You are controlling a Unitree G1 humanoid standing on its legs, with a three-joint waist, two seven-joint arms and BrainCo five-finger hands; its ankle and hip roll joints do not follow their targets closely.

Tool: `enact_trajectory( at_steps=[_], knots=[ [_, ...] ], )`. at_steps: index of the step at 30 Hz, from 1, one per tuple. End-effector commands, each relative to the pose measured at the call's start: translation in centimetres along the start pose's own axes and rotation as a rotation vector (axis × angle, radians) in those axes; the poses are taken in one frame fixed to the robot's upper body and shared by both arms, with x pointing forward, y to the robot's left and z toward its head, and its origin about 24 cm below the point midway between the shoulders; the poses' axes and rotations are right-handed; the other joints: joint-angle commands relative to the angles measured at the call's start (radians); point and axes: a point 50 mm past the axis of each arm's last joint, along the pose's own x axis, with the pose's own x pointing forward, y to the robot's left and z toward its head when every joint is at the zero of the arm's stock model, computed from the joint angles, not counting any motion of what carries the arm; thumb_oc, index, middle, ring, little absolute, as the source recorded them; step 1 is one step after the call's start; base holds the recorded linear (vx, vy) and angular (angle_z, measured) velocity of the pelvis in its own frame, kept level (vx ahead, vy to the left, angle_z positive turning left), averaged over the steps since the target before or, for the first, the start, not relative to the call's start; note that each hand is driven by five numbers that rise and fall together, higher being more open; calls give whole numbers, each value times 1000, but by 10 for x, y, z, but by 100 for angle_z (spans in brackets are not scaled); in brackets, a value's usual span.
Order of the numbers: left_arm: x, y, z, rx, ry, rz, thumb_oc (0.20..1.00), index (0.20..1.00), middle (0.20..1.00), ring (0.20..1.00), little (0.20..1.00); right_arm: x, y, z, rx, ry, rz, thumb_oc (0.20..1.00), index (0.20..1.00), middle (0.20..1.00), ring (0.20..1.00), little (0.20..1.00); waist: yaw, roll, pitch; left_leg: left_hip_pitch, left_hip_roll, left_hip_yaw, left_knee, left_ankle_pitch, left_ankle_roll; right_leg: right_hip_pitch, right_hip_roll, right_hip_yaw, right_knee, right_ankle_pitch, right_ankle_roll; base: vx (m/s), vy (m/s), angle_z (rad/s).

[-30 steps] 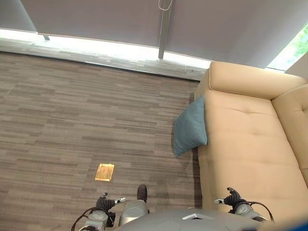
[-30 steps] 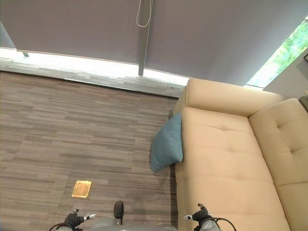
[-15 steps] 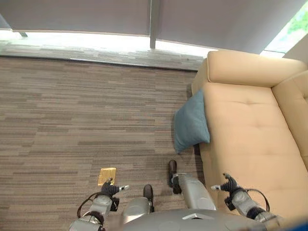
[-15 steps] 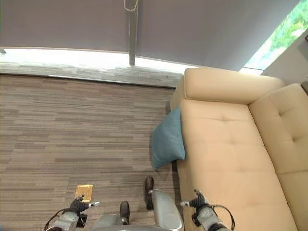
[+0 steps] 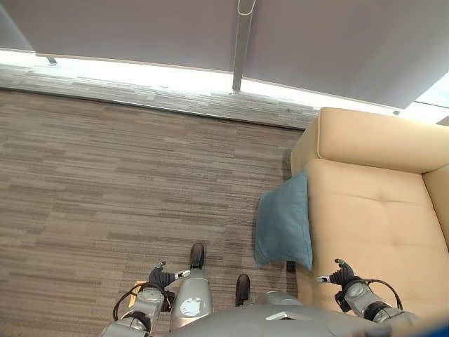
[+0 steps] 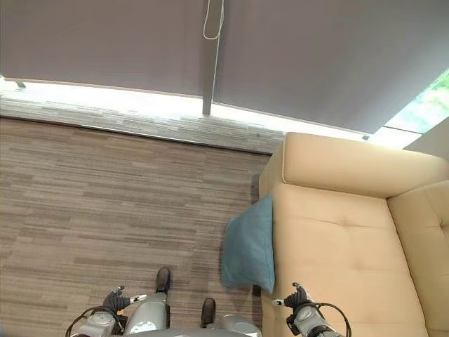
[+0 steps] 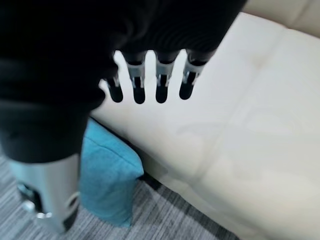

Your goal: Pick up all the scattered cushions and arrange them neatly on the sofa.

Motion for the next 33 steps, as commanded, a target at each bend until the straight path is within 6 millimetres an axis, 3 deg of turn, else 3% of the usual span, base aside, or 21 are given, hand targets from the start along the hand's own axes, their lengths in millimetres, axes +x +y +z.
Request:
enact_trajectory(
  at_steps=[1, 3, 6, 8, 11, 12, 13, 16, 18, 21, 23, 28, 33],
  knots=[
    [1, 14, -4, 51, 0, 26, 1000, 1000, 1000, 1000, 1000, -2, 4, -2, -10, -6, 3, 1000, 1000, 1000, 1000, 1000, 14, -42, -30, 38, -57, 20, 100, -140, 8, -112, -50, 14, 154, 1, 118, 109, 204, -57],
    [1, 19, -4, 56, 0, 41, 1000, 1000, 1000, 1000, 1000, -2, 8, 3, -10, -21, 17, 1000, 1000, 1000, 1000, 1000, 18, -39, -32, 64, -65, 37, 87, -153, 30, -139, -60, 25, 233, 1, 138, 142, 266, -50],
    [3, 29, 6, 60, -31, 70, 1000, 1000, 1000, 1000, 1000, -1, 9, 15, -31, -63, 23, 1000, 1000, 1000, 1000, 1000, 13, -17, 0, 99, -63, 50, 83, -170, 65, -253, -76, -2, 467, 71, 173, 108, 232, -31],
    [3, 27, 5, 51, -27, 65, 1000, 1000, 1000, 1000, 1000, -1, 8, 17, -38, -72, 22, 1000, 1000, 1000, 1000, 1000, 12, -11, 1, 130, -69, 61, 70, -185, 69, -278, -103, -62, 454, 72, 165, 148, 146, -30],
    [2, 23, 1, 33, -11, 55, 1000, 1000, 1000, 1000, 1000, 1, 2, 20, -56, -79, 5, 1000, 1000, 1000, 1000, 1000, 13, -1, 0, 164, -75, 89, 63, -212, 69, -294, -142, -195, 314, 67, 143, 201, 69, -61],
    [2, 23, 1, 33, -11, 55, 1000, 1000, 1000, 1000, 1000, 1, 2, 20, -56, -79, 5, 1000, 1000, 1000, 1000, 1000, 13, -1, 0, 164, -75, 89, 63, -212, 69, -294, -142, -195, 314, 67, 143, 249, 49, -65],
    [2, 24, 0, 25, -5, 57, 1000, 1000, 1000, 1000, 1000, 2, -2, 21, -69, -82, -4, 1000, 1000, 1000, 1000, 1000, 5, 3, 6, 186, -77, 110, 75, -228, 64, -330, -163, -273, 278, 103, 153, 200, 32, -71],
    [2, 20, 2, 58, -19, 44, 1000, 1000, 1000, 1000, 1000, 0, 0, 8, -55, -44, 2, 1000, 1000, 1000, 1000, 1000, -7, -15, -8, 207, -97, 104, 111, -275, 54, -276, -123, -230, 198, 91, 138, 291, -28, -33],
    [2, 19, 3, 65, -22, 33, 1000, 1000, 1000, 1000, 1000, -1, 1, -1, -32, -18, 3, 1000, 1000, 1000, 1000, 1000, -19, -28, -24, 201, -98, 111, 165, -288, 28, -240, -112, -229, 155, 91, 126, 183, -71, 42],
    [3, 12, 15, 76, -61, 12, 1000, 1000, 1000, 1000, 1000, 0, -4, -4, -4, -4, -16, 1000, 1000, 1000, 1000, 1000, -14, -46, -24, 117, -75, 91, 357, -251, -10, -163, -86, -185, 84, 81, 97, 158, -60, 32],
    [3, 9, 16, 82, -62, 6, 1000, 1000, 1000, 1000, 1000, 1, -6, 0, -20, -16, -21, 1000, 1000, 1000, 1000, 1000, 1, -59, -24, 72, -73, 43, 295, -270, -1, -143, -86, -138, 71, 73, 103, 124, 72, -60],
    [3, 6, 14, 57, -50, 3, 1000, 1000, 1000, 1000, 1000, 2, -9, 3, -39, -25, -31, 1000, 1000, 1000, 1000, 1000, 28, -49, -17, 29, -81, -111, 192, -190, -14, -117, -57, -47, 77, 53, 97, 105, 97, -77],
    [1, 4, 3, 72, -20, -11, 1000, 1000, 1000, 1000, 1000, 1, -5, -1, -60, -8, -14, 1000, 1000, 1000, 1000, 1000, 20, -24, -44, 99, -86, -72, 118, -186, 18, -131, -62, 34, 116, 53, 125, 98, 258, -80]
  ],
)
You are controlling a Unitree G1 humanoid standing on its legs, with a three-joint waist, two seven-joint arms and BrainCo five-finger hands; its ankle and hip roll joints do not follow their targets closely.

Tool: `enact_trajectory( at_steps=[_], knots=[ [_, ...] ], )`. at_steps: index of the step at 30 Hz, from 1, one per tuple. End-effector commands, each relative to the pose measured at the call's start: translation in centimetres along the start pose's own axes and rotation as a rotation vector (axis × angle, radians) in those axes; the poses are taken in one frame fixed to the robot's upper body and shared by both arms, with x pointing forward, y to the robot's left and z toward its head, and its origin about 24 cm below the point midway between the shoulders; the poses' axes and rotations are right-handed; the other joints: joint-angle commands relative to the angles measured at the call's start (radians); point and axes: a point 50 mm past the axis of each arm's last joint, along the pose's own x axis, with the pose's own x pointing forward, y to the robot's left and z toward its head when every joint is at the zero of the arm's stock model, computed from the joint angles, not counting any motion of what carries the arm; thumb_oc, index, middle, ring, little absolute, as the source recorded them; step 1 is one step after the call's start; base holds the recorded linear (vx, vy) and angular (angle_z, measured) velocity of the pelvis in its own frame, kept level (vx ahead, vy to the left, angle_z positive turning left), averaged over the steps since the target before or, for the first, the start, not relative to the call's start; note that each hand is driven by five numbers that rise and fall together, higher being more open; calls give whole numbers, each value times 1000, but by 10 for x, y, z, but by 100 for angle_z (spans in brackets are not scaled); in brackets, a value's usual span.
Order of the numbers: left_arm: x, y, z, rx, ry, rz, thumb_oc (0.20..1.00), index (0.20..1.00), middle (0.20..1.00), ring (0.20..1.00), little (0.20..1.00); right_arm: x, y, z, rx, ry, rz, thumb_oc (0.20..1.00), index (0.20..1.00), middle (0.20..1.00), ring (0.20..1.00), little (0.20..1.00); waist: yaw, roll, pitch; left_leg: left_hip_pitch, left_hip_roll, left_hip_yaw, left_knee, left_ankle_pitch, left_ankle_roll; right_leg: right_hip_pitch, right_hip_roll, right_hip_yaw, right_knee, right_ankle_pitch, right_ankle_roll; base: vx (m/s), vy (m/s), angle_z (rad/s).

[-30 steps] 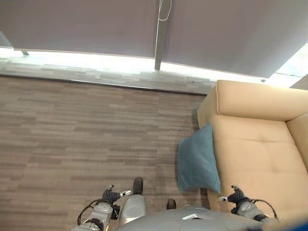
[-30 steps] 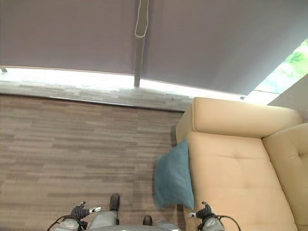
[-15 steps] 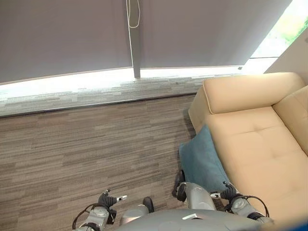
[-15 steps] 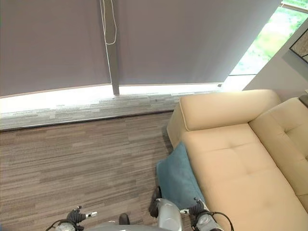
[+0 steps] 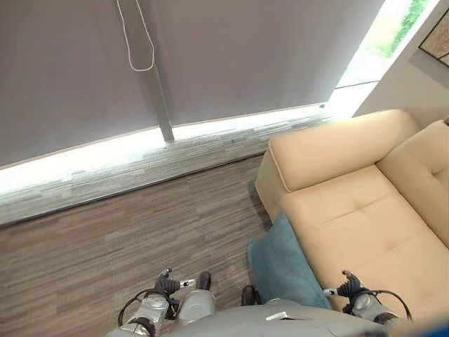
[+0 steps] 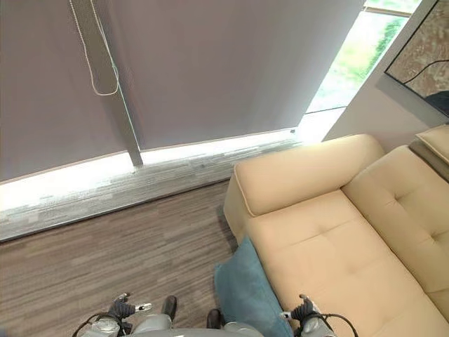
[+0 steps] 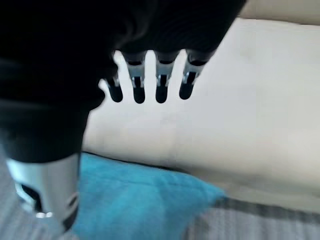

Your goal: Pick up all the scattered cushions and arrange them neatly on the sofa.

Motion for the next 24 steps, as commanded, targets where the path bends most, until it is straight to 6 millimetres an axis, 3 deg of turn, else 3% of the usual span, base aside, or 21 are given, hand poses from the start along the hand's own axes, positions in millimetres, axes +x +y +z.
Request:
enact_trajectory(
  at_steps=[1, 6, 7, 8, 10, 12, 13, 18, 19, 21, 22, 23, 24],
  knots=[
    [3, 14, 6, 32, -23, 29, 1000, 1000, 1000, 1000, 1000, 3, -10, 18, -12, -53, -33, 1000, 1000, 1000, 1000, 1000, 18, -32, 6, -12, -27, 43, 101, -157, -10, -80, -42, -13, 105, 3, 124, -7, 197, -62],
    [3, 18, 7, 29, -28, 41, 1000, 1000, 1000, 1000, 1000, 3, -10, 21, -9, -62, -31, 1000, 1000, 1000, 1000, 1000, 17, -24, 12, 3, -27, 72, 78, -152, 3, -108, -47, -3, 143, 11, 139, -28, 106, -57],
    [4, 25, 10, 11, -37, 64, 1000, 1000, 1000, 1000, 1000, 4, -11, 32, -12, -95, -39, 1000, 1000, 1000, 1000, 1000, 36, 0, 39, 29, -9, 143, 46, -144, 12, -161, -104, -167, 227, 13, 151, -153, 236, 5],
    [4, 27, 9, 12, -32, 66, 1000, 1000, 1000, 1000, 1000, 4, -12, 35, -8, -106, -44, 1000, 1000, 1000, 1000, 1000, 43, 10, 41, 39, -5, 173, 32, -140, 14, -150, -134, -289, 250, -9, 133, -158, 258, -68],
    [3, 29, 7, 13, -23, 68, 1000, 1000, 1000, 1000, 1000, 4, -14, 34, -11, -106, -49, 1000, 1000, 1000, 1000, 1000, 49, 16, 31, 64, 3, 219, 25, -161, 13, -117, -147, -382, 265, -43, 134, 8, 48, -210],
    [3, 27, 7, 10, -26, 63, 1000, 1000, 1000, 1000, 1000, 5, -14, 33, -12, -104, -50, 1000, 1000, 1000, 1000, 1000, 52, 13, 30, 63, -1, 251, 22, -148, 16, -112, -152, -404, 251, -24, 127, -45, -31, -101],
    [3, 26, 7, 8, -28, 58, 1000, 1000, 1000, 1000, 1000, 4, -13, 28, -6, -82, -47, 1000, 1000, 1000, 1000, 1000, 54, 5, 21, 56, -6, 278, 29, -149, 9, -73, -149, -423, 174, -18, 133, -11, -85, -43],
    [4, 19, 12, 27, -47, 34, 1000, 1000, 1000, 1000, 1000, 4, -16, 20, -4, -57, -56, 1000, 1000, 1000, 1000, 1000, 38, 1, 19, 38, -3, 278, 118, -172, -3, -49, -110, -338, 91, 2, 126, 6, -78, -22],
    [4, 12, 17, 34, -60, 13, 1000, 1000, 1000, 1000, 1000, 4, -18, 14, 1, -39, -65, 1000, 1000, 1000, 1000, 1000, 39, -7, 31, -4, -1, 245, 236, -188, -22, -22, -96, -300, 53, 0, 110, -16, -27, -26],
    [4, 9, 21, 28, -71, 5, 1000, 1000, 1000, 1000, 1000, 5, -21, 14, 6, -41, -74, 1000, 1000, 1000, 1000, 1000, 49, -10, 38, -25, -19, 165, 235, -186, -38, -19, -86, -270, 40, 2, 106, -33, 36, -41],
    [5, 6, 23, 22, -72, 0, 1000, 1000, 1000, 1000, 1000, 5, -24, 16, 6, -49, -84, 1000, 1000, 1000, 1000, 1000, 63, -16, 36, -44, -32, 65, 192, -178, -42, -25, -83, -240, 30, 9, 109, -14, 46, -66],
    [5, 6, 23, 22, -72, 0, 1000, 1000, 1000, 1000, 1000, 5, -24, 16, 6, -49, -84, 1000, 1000, 1000, 1000, 1000, 62, -16, 35, -43, -33, 64, 189, -176, -42, -25, -83, -241, 30, 8, 109, 26, 75, -66],
    [5, 4, 23, 15, -67, 0, 1000, 1000, 1000, 1000, 1000, 6, -26, 18, 8, -55, -93, 1000, 1000, 1000, 1000, 1000, 78, -20, 36, -81, -40, -34, 186, -162, -46, -32, -79, -201, 35, 7, 111, 49, 83, -54]
  ],
)
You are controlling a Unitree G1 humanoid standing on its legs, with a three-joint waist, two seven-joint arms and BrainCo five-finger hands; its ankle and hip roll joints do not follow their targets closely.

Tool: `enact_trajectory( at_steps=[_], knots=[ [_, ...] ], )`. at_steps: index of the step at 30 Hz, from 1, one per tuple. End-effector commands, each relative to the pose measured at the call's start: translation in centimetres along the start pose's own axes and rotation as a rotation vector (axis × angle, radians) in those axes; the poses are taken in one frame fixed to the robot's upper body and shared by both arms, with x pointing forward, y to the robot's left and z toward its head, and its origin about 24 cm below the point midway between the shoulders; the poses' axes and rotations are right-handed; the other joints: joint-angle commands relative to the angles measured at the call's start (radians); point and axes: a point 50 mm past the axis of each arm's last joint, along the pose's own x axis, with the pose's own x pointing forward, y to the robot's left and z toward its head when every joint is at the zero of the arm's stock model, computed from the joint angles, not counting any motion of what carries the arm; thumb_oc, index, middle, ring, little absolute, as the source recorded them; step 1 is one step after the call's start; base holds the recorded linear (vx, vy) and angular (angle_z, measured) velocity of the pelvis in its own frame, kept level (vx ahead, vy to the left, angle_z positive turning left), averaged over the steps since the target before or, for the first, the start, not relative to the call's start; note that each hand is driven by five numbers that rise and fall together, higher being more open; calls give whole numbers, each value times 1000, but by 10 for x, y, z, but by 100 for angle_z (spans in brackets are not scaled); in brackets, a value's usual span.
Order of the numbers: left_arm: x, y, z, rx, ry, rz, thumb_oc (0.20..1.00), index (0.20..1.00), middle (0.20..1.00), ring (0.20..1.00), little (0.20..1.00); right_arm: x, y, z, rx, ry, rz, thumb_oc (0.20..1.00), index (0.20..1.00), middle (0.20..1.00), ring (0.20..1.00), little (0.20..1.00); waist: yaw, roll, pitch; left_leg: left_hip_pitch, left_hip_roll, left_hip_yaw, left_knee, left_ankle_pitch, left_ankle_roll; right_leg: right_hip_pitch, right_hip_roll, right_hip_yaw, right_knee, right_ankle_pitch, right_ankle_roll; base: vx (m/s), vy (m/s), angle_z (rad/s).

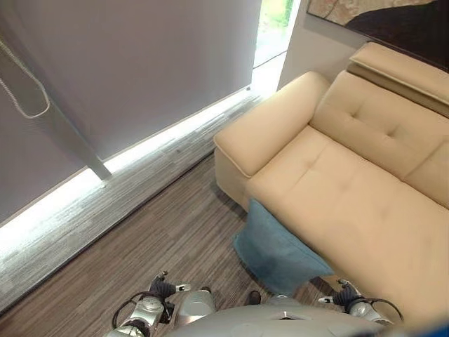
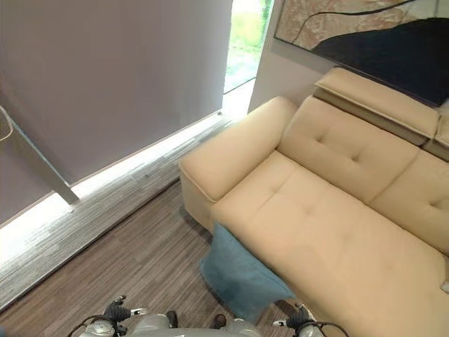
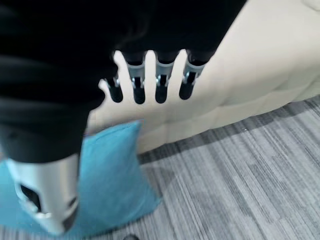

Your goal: Pick up all the scattered cushions and arrange them neatly on the sofa.

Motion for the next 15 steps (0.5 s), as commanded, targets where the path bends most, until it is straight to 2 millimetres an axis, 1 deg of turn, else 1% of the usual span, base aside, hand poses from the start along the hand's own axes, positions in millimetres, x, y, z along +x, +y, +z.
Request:
enact_trajectory(
  at_steps=[1, 2, 3, 4, 6, 7, 8, 9, 10, 11, 12, 13, 14, 15],
  knots=[
    [3, 10, 10, -10, -25, 21, 1000, 1000, 1000, 1000, 1000, 5, -17, 19, 17, -49, -53, 1000, 1000, 1000, 1000, 1000, 30, -39, 24, -7, -69, -70, -11, -89, 27, 26, -47, 143, -66, 98, 113, 102, 198, -77],
    [3, 8, 7, -13, -11, 15, 1000, 1000, 1000, 1000, 1000, 6, -17, 17, 16, -43, -50, 1000, 1000, 1000, 1000, 1000, 28, -28, 19, 1, -60, -84, -28, -80, 27, 22, -46, 164, -44, 82, 114, 105, 213, -89],
    [3, 8, 5, -10, -3, 16, 1000, 1000, 1000, 1000, 1000, 5, -15, 17, 13, -42, -43, 1000, 1000, 1000, 1000, 1000, 24, -21, 14, 23, -49, -73, -59, -75, 34, 16, -47, 167, -31, 75, 114, 90, 254, -89],
    [2, 9, 4, -7, 1, 16, 1000, 1000, 1000, 1000, 1000, 5, -14, 18, 13, -43, -38, 1000, 1000, 1000, 1000, 1000, 20, -18, 14, 36, -48, -67, -73, -74, 41, 1, -55, 175, -9, 78, 116, 34, 210, -68],
    [3, 12, 5, -4, -4, 25, 1000, 1000, 1000, 1000, 1000, 6, -15, 24, 21, -55, -44, 1000, 1000, 1000, 1000, 1000, 16, -15, 22, 50, -51, -42, -85, -69, 51, -35, -71, 192, 35, 88, 136, 0, 233, -57],
    [3, 15, 5, 3, -4, 34, 1000, 1000, 1000, 1000, 1000, 6, -13, 29, 14, -71, -40, 1000, 1000, 1000, 1000, 1000, 16, -10, 27, 66, -55, -12, -96, -72, 64, -56, -81, 205, 61, 94, 149, 4, 251, -57],
    [3, 17, 5, 0, -5, 39, 1000, 1000, 1000, 1000, 1000, 6, -13, 32, 16, -81, -40, 1000, 1000, 1000, 1000, 1000, 17, -6, 31, 73, -57, 4, -101, -74, 73, -68, -91, 202, 77, 98, 155, 4, 255, -68],
    [3, 21, 3, -5, 4, 54, 1000, 1000, 1000, 1000, 1000, 6, -12, 37, 18, -95, -37, 1000, 1000, 1000, 1000, 1000, 23, 1, 34, 85, -55, 31, -114, -75, 83, -85, -107, 182, 98, 106, 162, -6, 159, -92],
    [3, 24, 1, -11, 10, 62, 1000, 1000, 1000, 1000, 1000, 6, -13, 40, 16, -105, -38, 1000, 1000, 1000, 1000, 1000, 31, 3, 34, 92, -52, 47, -121, -75, 86, -91, -120, 153, 108, 110, 162, -6, 94, -127],
    [3, 24, 1, -11, 10, 62, 1000, 1000, 1000, 1000, 1000, 6, -13, 40, 16, -105, -38, 1000, 1000, 1000, 1000, 1000, 33, 3, 35, 93, -52, 48, -122, -75, 86, -91, -121, 154, 109, 110, 162, -26, 59, -143],
    [3, 28, 0, -23, 15, 75, 1000, 1000, 1000, 1000, 1000, 6, -13, 45, 19, -121, -42, 1000, 1000, 1000, 1000, 1000, 59, 12, 37, 101, -42, 83, -140, -72, 88, -84, -162, 21, 120, 107, 156, -34, 55, -110],
    [3, 30, -2, -28, 22, 80, 1000, 1000, 1000, 1000, 1000, 6, -14, 48, 20, -130, -43, 1000, 1000, 1000, 1000, 1000, 64, 16, 37, 110, -39, 100, -155, -67, 89, -78, -171, -36, 127, 103, 151, 13, 47, -80],
    [2, 33, -8, -30, 40, 88, 1000, 1000, 1000, 1000, 1000, 6, -14, 49, 17, -139, -42, 1000, 1000, 1000, 1000, 1000, 80, 18, 31, 134, -29, 131, -182, -79, 84, -60, -181, -116, 129, 86, 160, 44, 17, -86],
    [1, 33, -8, -30, 41, 88, 1000, 1000, 1000, 1000, 1000, 6, -13, 49, 17, -139, -41, 1000, 1000, 1000, 1000, 1000, 82, 19, 33, 141, -28, 133, -186, -79, 83, -56, -180, -115, 129, 85, 161, -9, -23, -119]
  ],
)
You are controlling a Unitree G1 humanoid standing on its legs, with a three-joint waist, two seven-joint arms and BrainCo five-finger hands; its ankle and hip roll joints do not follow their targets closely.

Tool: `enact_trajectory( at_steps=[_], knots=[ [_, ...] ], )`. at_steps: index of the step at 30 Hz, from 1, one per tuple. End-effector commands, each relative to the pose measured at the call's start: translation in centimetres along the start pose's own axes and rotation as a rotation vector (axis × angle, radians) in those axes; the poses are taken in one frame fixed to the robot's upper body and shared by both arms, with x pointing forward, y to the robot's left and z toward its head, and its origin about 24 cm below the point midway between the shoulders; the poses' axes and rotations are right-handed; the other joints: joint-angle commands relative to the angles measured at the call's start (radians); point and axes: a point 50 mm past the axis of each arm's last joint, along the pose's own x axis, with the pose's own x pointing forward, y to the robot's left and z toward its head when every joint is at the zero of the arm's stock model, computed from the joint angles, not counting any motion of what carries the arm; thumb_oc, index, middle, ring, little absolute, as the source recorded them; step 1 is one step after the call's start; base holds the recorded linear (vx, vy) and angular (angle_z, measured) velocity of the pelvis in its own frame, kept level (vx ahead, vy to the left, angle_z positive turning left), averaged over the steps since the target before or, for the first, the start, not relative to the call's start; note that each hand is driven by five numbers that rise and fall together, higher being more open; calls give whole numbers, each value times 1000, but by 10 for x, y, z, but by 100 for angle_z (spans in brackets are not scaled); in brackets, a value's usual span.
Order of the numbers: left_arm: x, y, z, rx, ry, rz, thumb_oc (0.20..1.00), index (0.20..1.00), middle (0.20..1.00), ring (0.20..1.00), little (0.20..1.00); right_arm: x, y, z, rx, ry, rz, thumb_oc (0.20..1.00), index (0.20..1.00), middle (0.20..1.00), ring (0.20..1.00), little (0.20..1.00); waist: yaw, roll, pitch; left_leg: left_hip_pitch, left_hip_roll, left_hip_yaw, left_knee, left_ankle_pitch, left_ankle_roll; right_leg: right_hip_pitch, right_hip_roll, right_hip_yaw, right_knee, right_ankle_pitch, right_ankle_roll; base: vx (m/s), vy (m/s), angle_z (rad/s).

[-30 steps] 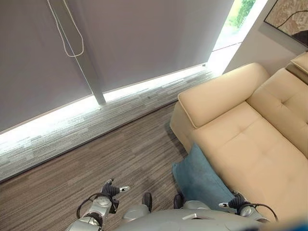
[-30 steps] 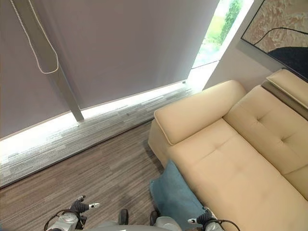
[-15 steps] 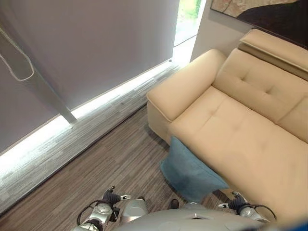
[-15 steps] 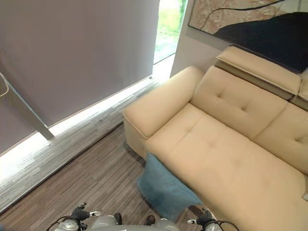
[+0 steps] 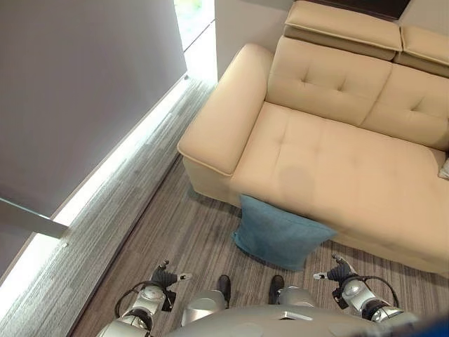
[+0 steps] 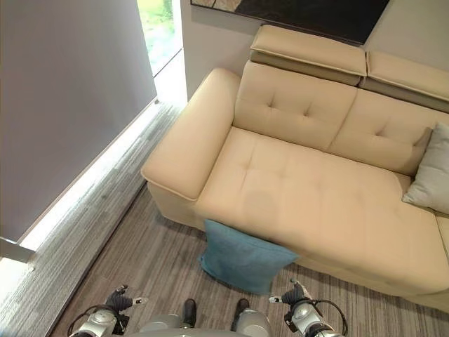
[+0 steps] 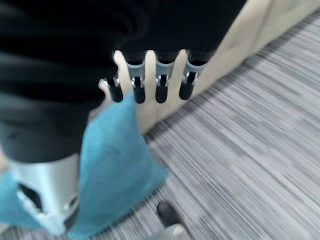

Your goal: Pick up all the scattered cushions and arrange them neatly on the sofa.

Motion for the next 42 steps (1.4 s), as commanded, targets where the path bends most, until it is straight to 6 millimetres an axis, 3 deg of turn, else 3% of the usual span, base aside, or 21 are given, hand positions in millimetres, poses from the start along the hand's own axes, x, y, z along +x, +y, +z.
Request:
enact_trajectory(
  at_steps=[1, 4, 6, 7, 11, 13, 17, 21, 27, 32, 33, 35, 36, 38, 39, 42],
  knots=[
    [-3, 0, -16, -11, 61, 1, 1000, 1000, 1000, 1000, 1000, 4, -20, 3, -16, -21, -55, 1000, 1000, 1000, 1000, 1000, 32, -27, -9, -5, 23, -84, 50, -99, -52, 24, 49, 21, -75, 70, 6, -53, -81, -106],
    [-4, -5, -17, 4, 60, -19, 1000, 1000, 1000, 1000, 1000, 3, -23, -3, -13, -5, -67, 1000, 1000, 1000, 1000, 1000, 9, -35, -16, 1, 22, -66, 47, -102, -61, 37, 86, 85, -163, 84, 8, 34, -139, -31],
    [-4, -7, -16, 7, 57, -27, 1000, 1000, 1000, 1000, 1000, 3, -22, -4, -10, -2, -70, 1000, 1000, 1000, 1000, 1000, 5, -34, -18, 3, 25, -64, 50, -104, -66, 47, 95, 90, -182, 84, 7, 68, -129, -20],
    [-3, -11, -13, 15, 47, -38, 1000, 1000, 1000, 1000, 1000, 3, -22, -5, -2, 3, -70, 1000, 1000, 1000, 1000, 1000, -12, -36, -15, -8, 30, -72, 82, -116, -74, 53, 122, 137, -212, 83, -2, 58, -124, -18],
    [-1, -21, 5, 16, -4, -65, 1000, 1000, 1000, 1000, 1000, 4, -31, -8, 16, 8, -100, 1000, 1000, 1000, 1000, 1000, -17, -50, 21, -127, 27, -123, 305, -148, -112, 73, 145, 176, -259, 74, -36, 1, -146, 9],
    [-1, -23, 11, 2, -20, -70, 1000, 1000, 1000, 1000, 1000, 4, -34, -8, 15, 10, -113, 1000, 1000, 1000, 1000, 1000, -16, -55, 24, -169, 9, -189, 307, -145, -114, 74, 152, 184, -277, 71, -39, 26, -23, -9],
    [-1, -24, 10, 6, -14, -70, 1000, 1000, 1000, 1000, 1000, 4, -36, -11, 16, 17, -120, 1000, 1000, 1000, 1000, 1000, -7, -48, 25, -213, 53, -244, 201, -72, -127, 87, 172, 219, -267, 38, -36, 118, 83, -26],
    [0, -17, 6, 14, -5, -56, 1000, 1000, 1000, 1000, 1000, 3, -29, -9, 12, 10, -99, 1000, 1000, 1000, 1000, 1000, -3, -48, 24, -176, 44, -218, 187, -79, -108, 85, 148, 245, -213, 22, -26, 187, 264, -65],
    [4, 3, 19, -20, -47, 15, 1000, 1000, 1000, 1000, 1000, 6, -31, 7, 37, -31, -112, 1000, 1000, 1000, 1000, 1000, 20, -64, 42, -180, 26, -160, 200, -109, -74, 30, 99, 258, -163, 44, 7, 36, 105, -23],
    [8, 18, 68, -143, -197, 97, 1000, 1000, 1000, 1000, 1000, 10, -58, 41, 159, -117, -217, 1000, 1000, 1000, 1000, 1000, 18, -55, 119, -301, 22, -144, 223, -95, -76, -100, 71, 256, -138, 74, 7, -151, 9, -6],
    [8, 22, 94, -190, -273, 122, 1000, 1000, 1000, 1000, 1000, 10, -71, 59, 219, -166, -267, 1000, 1000, 1000, 1000, 1000, 12, -50, 146, -365, 23, -146, 231, -80, -81, -166, 65, 259, -124, 84, 2, -223, -24, 3],
    [6, 26, 114, -230, -335, 139, 1000, 1000, 1000, 1000, 1000, 9, -82, 74, 265, -210, -307, 1000, 1000, 1000, 1000, 1000, 5, -45, 159, -423, 23, -145, 243, -67, -83, -229, 61, 258, -108, 89, -5, -165, -9, -3],
    [2, 31, 140, -279, -417, 161, 1000, 1000, 1000, 1000, 1000, 6, -95, 97, 339, -284, -356, 1000, 1000, 1000, 1000, 1000, -4, -42, 178, -483, 30, -144, 250, -51, -87, -296, 56, 259, -97, 101, -6, -121, -10, -1],
    [-4, 37, 169, -322, -503, 184, 1000, 1000, 1000, 1000, 1000, 0, -108, 122, 402, -361, -410, 1000, 1000, 1000, 1000, 1000, -10, -34, 190, -542, 41, -150, 260, -66, -95, -365, 59, 266, -73, 85, 1, -90, -17, -6],
    [-17, 46, 212, -383, -633, 215, 1000, 1000, 1000, 1000, 1000, -11, -132, 155, 475, -468, -503, 1000, 1000, 1000, 1000, 1000, -25, -23, 208, -641, 42, -151, 263, -45, -100, -471, 52, 267, -58, 95, 4, -96, 7, -5],
    [-42, 59, 267, -465, -799, 266, 1000, 1000, 1000, 1000, 1000, -33, -166, 197, 567, -607, -627, 1000, 1000, 1000, 1000, 1000, -42, -11, 227, -767, 39, -160, 259, -18, -105, -613, 43, 278, -31, 103, 8, -118, 58, -3]
  ],
)
